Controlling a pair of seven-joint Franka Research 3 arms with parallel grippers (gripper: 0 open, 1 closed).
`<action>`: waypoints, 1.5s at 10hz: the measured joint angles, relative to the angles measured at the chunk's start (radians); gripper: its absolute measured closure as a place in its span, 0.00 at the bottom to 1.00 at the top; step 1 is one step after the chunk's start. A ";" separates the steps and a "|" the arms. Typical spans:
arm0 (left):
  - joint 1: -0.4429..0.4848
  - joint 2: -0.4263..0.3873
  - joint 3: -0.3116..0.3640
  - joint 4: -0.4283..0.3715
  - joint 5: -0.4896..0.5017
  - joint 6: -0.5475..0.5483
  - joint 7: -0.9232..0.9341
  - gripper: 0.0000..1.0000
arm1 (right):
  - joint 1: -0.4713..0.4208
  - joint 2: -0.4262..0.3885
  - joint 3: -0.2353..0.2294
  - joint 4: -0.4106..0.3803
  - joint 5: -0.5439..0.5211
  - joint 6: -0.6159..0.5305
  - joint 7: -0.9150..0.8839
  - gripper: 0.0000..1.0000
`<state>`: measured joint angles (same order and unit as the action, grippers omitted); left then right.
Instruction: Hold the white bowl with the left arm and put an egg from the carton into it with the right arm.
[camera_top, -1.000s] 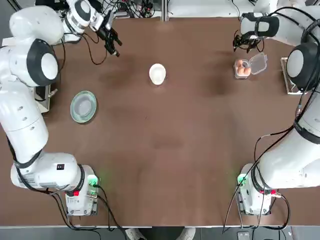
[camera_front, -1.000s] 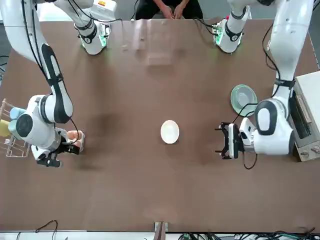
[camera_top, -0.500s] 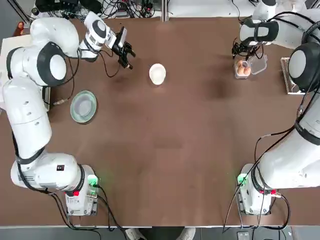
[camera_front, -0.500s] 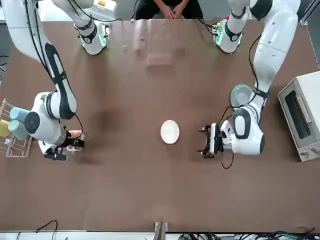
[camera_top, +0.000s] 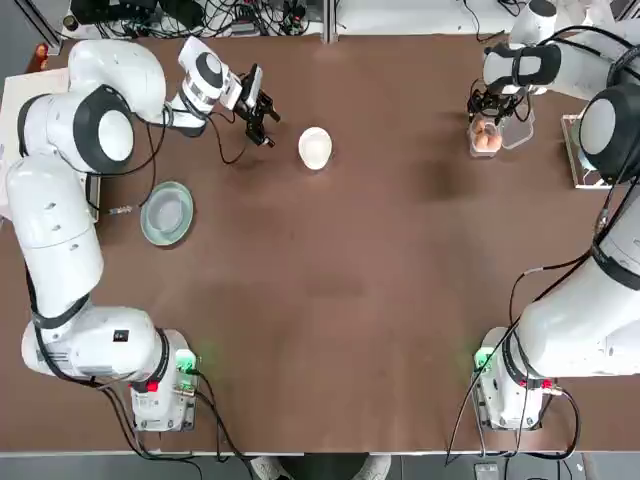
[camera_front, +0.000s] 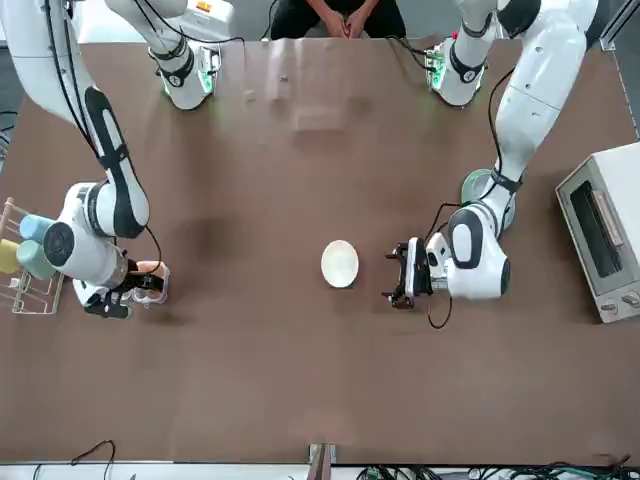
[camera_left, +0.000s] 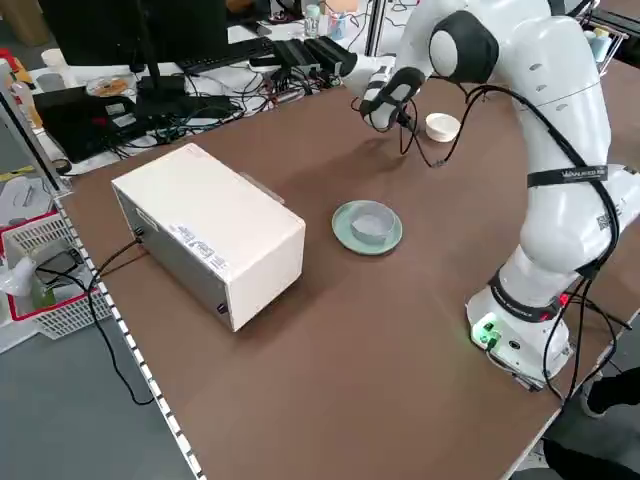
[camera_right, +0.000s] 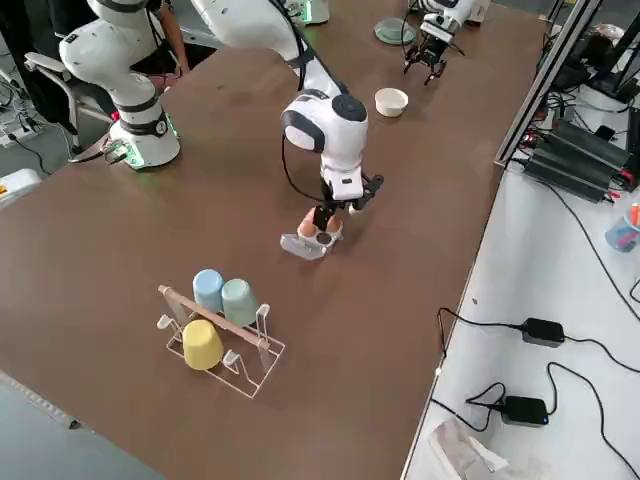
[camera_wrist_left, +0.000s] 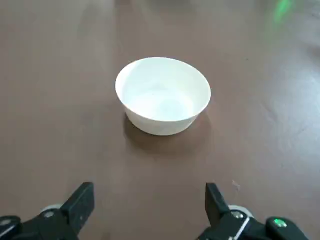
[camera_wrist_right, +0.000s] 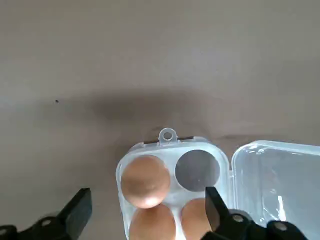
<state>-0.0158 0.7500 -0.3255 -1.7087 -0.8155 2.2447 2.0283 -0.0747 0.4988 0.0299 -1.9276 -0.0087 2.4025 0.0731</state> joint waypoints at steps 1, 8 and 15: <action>-0.009 0.004 -0.007 -0.004 -0.001 0.006 0.006 0.01 | 0.000 0.000 0.001 -0.015 0.000 0.023 0.000 0.00; -0.052 0.059 -0.039 -0.007 -0.009 0.077 0.018 0.00 | 0.000 -0.027 0.002 -0.032 0.000 0.052 -0.005 0.07; -0.103 0.067 -0.046 0.003 -0.072 0.131 0.018 0.00 | 0.000 -0.027 0.001 -0.074 -0.002 0.132 -0.011 0.15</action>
<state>-0.1189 0.8174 -0.3712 -1.7053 -0.8876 2.3753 2.0465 -0.0746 0.4722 0.0309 -2.0013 -0.0102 2.5344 0.0619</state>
